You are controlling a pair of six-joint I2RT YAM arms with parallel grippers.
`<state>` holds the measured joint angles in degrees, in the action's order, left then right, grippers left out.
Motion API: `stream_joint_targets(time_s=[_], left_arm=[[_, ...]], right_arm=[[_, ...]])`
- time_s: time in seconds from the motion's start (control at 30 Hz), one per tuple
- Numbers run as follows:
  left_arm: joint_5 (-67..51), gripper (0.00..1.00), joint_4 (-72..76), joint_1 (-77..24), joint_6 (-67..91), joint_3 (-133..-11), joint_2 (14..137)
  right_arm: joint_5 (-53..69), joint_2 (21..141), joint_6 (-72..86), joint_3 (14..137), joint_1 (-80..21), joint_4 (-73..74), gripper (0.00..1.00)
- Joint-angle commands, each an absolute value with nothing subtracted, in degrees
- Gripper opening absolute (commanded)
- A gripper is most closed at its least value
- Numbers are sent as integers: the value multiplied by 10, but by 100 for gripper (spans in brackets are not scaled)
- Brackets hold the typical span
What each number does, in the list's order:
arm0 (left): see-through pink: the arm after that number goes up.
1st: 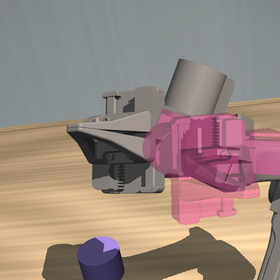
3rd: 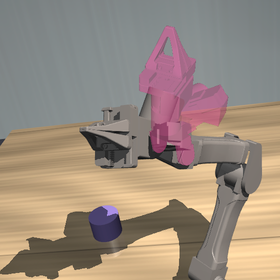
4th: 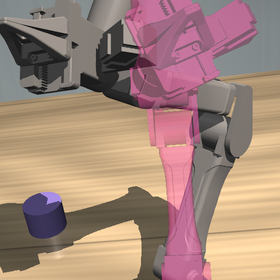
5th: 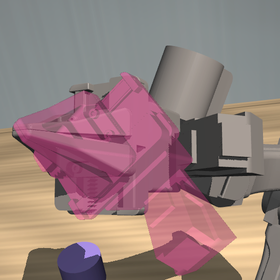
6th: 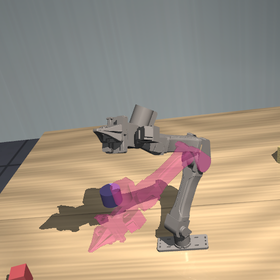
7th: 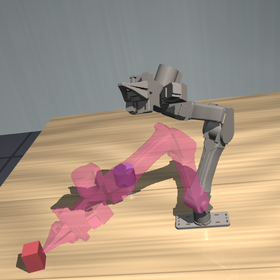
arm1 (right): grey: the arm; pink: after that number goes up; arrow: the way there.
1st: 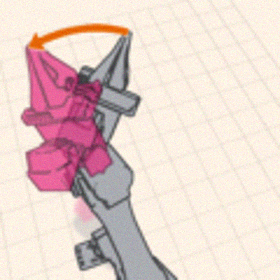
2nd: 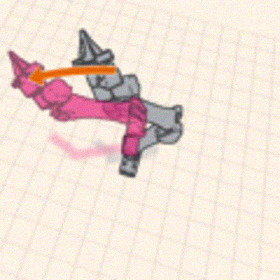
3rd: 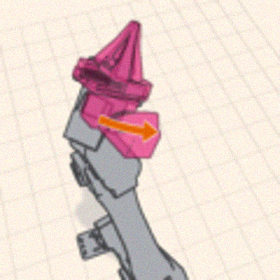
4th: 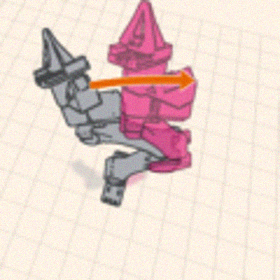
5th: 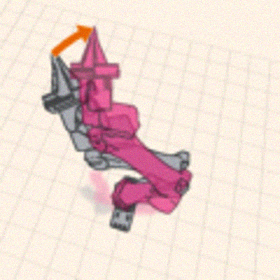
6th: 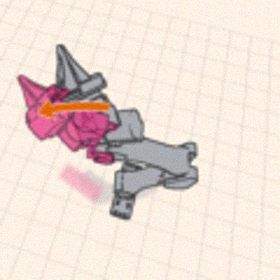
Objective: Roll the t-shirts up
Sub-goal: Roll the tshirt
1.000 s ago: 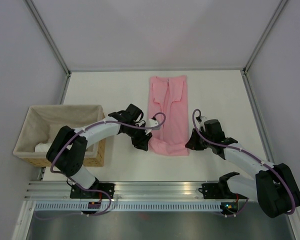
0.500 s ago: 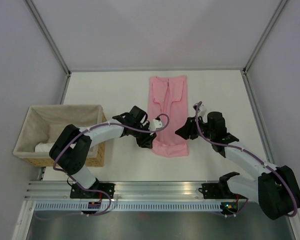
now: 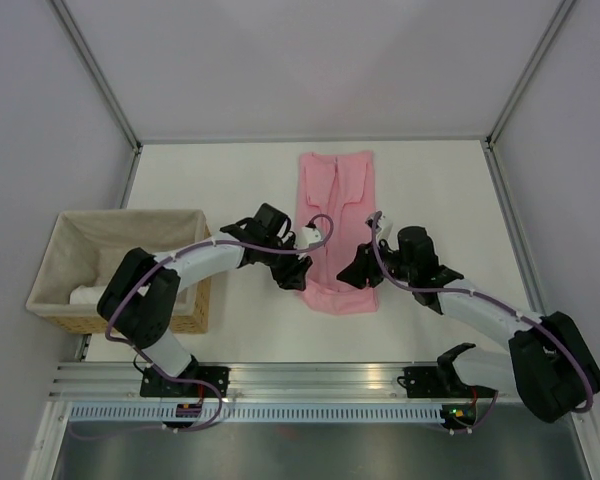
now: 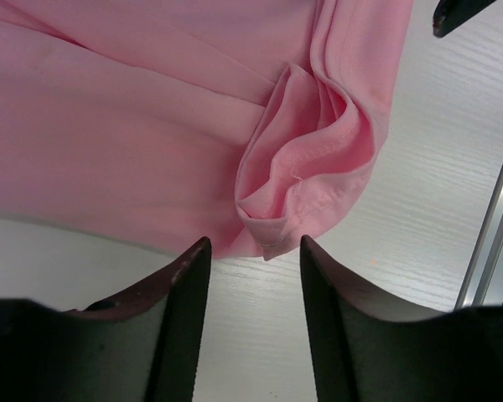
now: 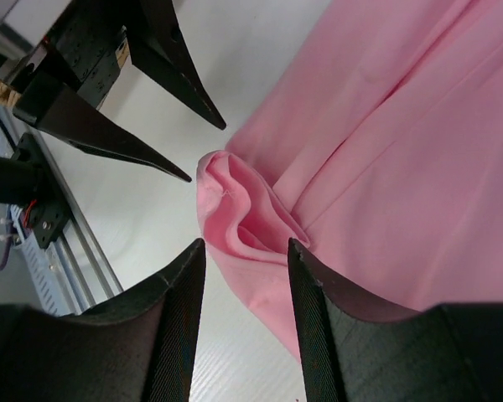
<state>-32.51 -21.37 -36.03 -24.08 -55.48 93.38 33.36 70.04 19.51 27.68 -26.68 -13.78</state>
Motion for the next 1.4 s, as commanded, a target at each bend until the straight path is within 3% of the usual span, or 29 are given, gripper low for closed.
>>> stream_joint_targets(time_s=[0.0, 0.17, 0.37, 0.83, 0.87, 0.93, 0.97, 1.0, 1.07, 1.37], left_arm=[[-377, 56, -226, -342, -267, -584, 919], [-411, 57, -228, -343, -242, -611, 967], [-420, 57, -239, -348, -263, -613, 979], [-427, 56, -250, -361, -253, -644, 1021], [-426, 54, -250, -361, -252, -643, 1021], [-432, 43, -250, -361, -252, -642, 1021], [-435, 28, -250, -361, -251, -640, 1019], [-441, 20, -252, -361, -250, -638, 1017], [-449, 5, -270, -361, -256, -636, 1008], [-467, 3, -335, -366, -319, -556, 915]], right_arm=[[257, 628, 193, 304, -260, -31, 50], [191, 562, 235, 287, -243, 104, 50], [160, 580, 248, 273, -243, 140, 51], [171, 680, 230, 253, -243, 53, 50], [169, 682, 232, 253, -242, 48, 49], [173, 688, 234, 253, -243, 40, 35], [174, 687, 236, 255, -243, 41, 25], [176, 686, 236, 257, -243, 47, 12], [185, 673, 229, 262, -243, 74, 4], [266, 608, 229, 241, -243, 172, 2]])
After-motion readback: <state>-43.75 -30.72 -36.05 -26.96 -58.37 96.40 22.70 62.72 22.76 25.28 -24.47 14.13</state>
